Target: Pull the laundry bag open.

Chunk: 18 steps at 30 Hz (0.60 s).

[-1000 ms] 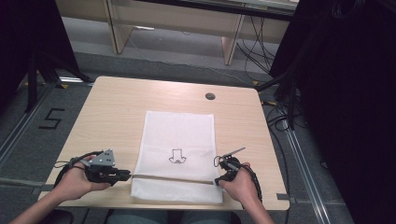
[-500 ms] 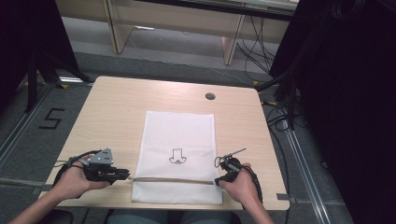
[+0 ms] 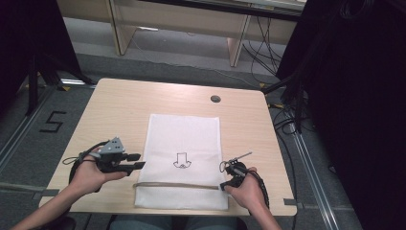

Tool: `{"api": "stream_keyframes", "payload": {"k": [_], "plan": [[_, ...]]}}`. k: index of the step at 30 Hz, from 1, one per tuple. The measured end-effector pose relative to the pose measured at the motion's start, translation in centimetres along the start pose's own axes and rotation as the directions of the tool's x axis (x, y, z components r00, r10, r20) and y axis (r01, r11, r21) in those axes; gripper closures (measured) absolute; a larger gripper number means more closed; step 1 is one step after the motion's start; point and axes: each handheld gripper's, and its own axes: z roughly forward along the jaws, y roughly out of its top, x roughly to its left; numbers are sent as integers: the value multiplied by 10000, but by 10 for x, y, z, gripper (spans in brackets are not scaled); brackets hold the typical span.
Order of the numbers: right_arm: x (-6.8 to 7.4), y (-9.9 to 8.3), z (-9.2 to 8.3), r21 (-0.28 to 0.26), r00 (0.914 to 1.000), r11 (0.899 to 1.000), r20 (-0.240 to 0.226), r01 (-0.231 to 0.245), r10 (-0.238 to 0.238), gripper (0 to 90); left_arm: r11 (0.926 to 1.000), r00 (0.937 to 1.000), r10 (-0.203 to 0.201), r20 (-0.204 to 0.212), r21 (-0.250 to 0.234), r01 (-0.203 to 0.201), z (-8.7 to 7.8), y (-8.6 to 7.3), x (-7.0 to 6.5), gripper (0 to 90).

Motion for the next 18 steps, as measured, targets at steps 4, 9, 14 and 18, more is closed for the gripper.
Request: {"api": "stream_keyframes", "payload": {"k": [4, 9, 14, 18], "plan": [[4, -1, -3, 122, 9994, 9993, -13, -358, 359, 892, 9995, 9994, -190, -277, -265, 182, 11, 4, -2, 526], [3, -1, -11, -411, 9996, 9991, 223, -135, 144, 844, 9995, 9999, -29, -164, -312, 24, 18, -2, -4, 487], [-1, -1, -21, -1236, 9994, 9923, 330, -13, 54, 841, 9996, 9998, -79, -201, -272, 73, 20, -12, -4, 486], [-6, -2, -27, -1627, 9986, 9864, 510, 217, -136, 839, 9992, 9993, -268, -272, -297, 260, 19, -16, 0, 485]]}}
